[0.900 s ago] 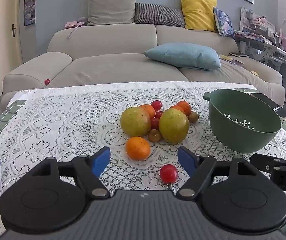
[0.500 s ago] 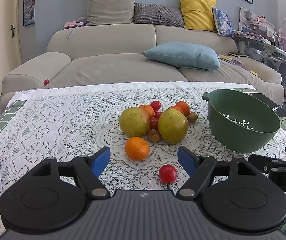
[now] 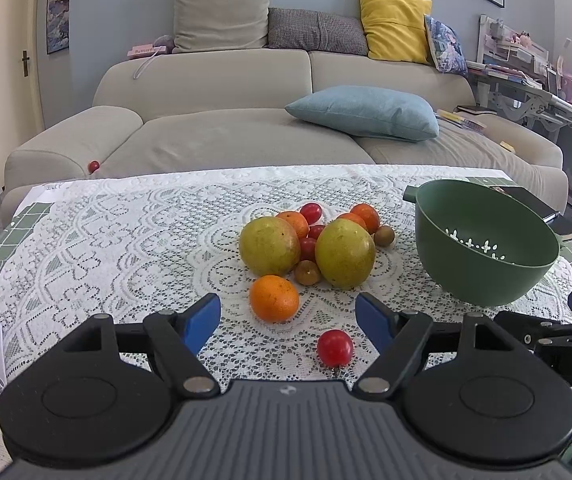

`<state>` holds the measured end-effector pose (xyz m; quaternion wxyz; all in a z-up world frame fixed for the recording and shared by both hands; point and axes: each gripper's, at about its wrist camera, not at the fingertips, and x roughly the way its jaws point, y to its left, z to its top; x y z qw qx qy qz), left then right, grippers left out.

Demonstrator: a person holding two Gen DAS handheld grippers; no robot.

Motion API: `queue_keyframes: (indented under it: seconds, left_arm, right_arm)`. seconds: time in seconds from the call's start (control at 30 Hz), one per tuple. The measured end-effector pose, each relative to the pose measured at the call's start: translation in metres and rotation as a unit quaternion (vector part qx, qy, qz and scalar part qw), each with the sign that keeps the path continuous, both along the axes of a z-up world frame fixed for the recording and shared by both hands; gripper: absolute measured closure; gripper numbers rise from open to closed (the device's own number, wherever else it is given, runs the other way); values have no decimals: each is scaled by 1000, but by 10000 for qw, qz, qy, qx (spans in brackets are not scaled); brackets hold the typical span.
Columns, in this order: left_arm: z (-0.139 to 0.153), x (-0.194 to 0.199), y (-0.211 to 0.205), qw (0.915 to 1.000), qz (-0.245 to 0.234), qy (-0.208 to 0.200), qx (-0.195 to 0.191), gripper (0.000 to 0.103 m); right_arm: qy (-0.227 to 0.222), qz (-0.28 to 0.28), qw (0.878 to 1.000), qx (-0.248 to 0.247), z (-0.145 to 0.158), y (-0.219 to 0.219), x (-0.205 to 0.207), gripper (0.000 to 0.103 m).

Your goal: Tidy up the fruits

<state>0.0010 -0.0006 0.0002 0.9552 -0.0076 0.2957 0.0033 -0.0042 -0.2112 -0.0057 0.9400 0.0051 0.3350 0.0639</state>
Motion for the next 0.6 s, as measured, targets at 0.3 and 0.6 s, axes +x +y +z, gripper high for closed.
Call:
queue_keyframes:
  seconds: [0.3,0.6]
  left_arm:
    - [2,-2,0,10000,10,5,29,13]
    - [-1,-2,0,10000,4,56,-11,13]
  right_arm:
    - [7,26,10000,35,-1,-1,-2,4]
    - [60,32,9999,88,-4,-2,0,4]
